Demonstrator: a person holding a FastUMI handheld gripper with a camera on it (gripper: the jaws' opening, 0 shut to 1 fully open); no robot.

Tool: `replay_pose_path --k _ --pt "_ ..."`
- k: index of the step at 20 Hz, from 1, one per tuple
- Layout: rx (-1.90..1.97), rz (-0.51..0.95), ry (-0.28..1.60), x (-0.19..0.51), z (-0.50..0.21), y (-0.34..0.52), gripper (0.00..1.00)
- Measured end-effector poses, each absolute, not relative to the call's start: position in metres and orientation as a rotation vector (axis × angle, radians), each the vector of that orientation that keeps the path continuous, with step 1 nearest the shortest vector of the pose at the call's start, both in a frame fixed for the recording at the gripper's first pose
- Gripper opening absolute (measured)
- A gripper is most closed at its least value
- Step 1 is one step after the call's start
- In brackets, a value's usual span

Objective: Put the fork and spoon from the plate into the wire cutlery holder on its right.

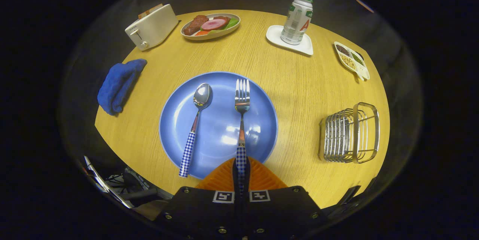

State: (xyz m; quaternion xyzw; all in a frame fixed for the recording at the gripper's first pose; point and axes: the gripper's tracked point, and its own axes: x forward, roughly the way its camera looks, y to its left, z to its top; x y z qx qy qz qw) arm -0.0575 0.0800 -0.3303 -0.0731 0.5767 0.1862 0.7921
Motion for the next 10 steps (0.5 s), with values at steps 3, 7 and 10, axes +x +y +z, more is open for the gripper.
replay_pose_path --k 3,7,10 --pt "-0.163 0.401 1.264 -0.068 -0.317 0.057 0.0" --pt "-0.184 0.368 1.289 -0.083 -0.295 0.018 0.0" --pt "-0.194 0.356 1.31 -0.094 -0.283 -0.005 0.0"
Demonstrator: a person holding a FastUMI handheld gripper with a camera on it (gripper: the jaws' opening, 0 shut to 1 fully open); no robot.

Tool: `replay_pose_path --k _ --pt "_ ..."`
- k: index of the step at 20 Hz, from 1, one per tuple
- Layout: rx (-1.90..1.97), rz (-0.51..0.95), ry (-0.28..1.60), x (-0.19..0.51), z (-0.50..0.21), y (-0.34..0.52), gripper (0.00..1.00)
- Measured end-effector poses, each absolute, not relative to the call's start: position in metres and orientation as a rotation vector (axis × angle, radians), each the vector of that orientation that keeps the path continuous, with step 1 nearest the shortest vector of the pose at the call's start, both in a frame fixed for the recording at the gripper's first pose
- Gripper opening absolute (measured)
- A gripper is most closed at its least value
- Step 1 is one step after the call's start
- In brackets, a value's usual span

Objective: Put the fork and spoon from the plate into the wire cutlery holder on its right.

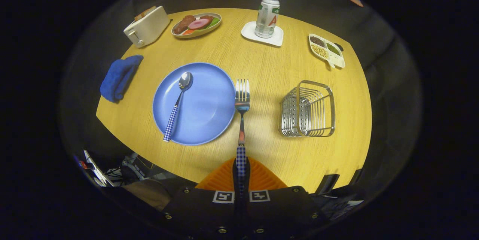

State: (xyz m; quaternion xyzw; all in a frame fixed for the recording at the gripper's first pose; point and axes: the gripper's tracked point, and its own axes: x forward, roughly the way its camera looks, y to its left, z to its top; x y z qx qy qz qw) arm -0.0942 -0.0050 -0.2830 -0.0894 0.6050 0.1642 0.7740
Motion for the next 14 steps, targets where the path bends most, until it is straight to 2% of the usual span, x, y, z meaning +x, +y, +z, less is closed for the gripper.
replay_pose_path --k 8,14 --pt "-0.397 0.401 1.468 -0.108 -0.246 -0.102 0.0" --pt "-0.486 0.431 1.607 -0.079 -0.235 -0.138 0.0"
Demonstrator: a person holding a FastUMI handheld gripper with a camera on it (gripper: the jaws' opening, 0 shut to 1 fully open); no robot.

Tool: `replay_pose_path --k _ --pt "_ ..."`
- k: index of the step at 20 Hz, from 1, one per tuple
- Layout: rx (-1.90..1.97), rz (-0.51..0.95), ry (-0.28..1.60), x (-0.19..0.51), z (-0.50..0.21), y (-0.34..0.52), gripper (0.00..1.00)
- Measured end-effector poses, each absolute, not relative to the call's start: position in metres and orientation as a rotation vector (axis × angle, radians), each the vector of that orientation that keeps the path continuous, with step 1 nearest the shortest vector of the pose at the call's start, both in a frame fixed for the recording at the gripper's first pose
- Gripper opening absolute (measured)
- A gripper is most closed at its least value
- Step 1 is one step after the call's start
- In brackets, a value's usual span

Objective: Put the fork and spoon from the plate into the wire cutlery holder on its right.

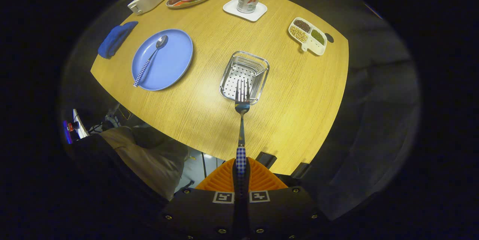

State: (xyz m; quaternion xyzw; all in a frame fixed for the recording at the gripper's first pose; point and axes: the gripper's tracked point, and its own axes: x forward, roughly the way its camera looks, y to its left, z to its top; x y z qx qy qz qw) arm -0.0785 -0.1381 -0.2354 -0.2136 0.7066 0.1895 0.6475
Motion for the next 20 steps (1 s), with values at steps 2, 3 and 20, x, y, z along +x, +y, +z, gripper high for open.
replay_pose_path --k 2,3,20 --pt "-0.493 0.439 1.654 -0.068 -0.241 -0.141 0.0" --pt "-0.511 0.443 1.67 -0.06 -0.243 -0.141 0.0" --pt "-0.552 0.421 1.909 -0.013 -0.302 -0.124 0.04"
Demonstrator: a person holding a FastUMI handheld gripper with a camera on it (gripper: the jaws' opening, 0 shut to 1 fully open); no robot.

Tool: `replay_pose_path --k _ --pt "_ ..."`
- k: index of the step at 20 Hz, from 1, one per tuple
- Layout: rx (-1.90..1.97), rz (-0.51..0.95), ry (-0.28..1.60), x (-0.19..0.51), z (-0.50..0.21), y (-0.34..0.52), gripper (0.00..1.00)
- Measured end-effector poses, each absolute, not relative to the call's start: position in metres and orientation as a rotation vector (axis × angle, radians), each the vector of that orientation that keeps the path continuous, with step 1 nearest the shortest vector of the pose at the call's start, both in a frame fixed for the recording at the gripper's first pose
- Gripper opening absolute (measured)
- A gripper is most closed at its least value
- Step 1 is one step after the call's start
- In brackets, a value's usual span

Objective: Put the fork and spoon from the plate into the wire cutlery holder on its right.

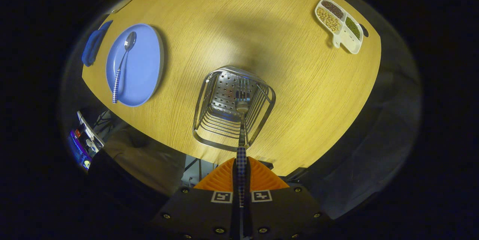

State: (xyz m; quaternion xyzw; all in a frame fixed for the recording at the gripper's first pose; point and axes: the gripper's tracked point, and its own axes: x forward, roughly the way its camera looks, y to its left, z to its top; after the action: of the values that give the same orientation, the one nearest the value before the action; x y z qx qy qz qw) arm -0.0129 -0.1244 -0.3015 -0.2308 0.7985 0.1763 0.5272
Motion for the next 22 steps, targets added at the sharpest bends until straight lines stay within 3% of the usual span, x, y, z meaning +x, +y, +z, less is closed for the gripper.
replay_pose_path --k 10,12,22 --pt "-0.434 0.397 1.841 -0.003 -0.287 -0.118 0.15" --pt "-0.406 0.39 1.815 -0.002 -0.282 -0.117 0.33" --pt "-0.255 0.37 1.604 -0.016 -0.228 -0.079 0.35"
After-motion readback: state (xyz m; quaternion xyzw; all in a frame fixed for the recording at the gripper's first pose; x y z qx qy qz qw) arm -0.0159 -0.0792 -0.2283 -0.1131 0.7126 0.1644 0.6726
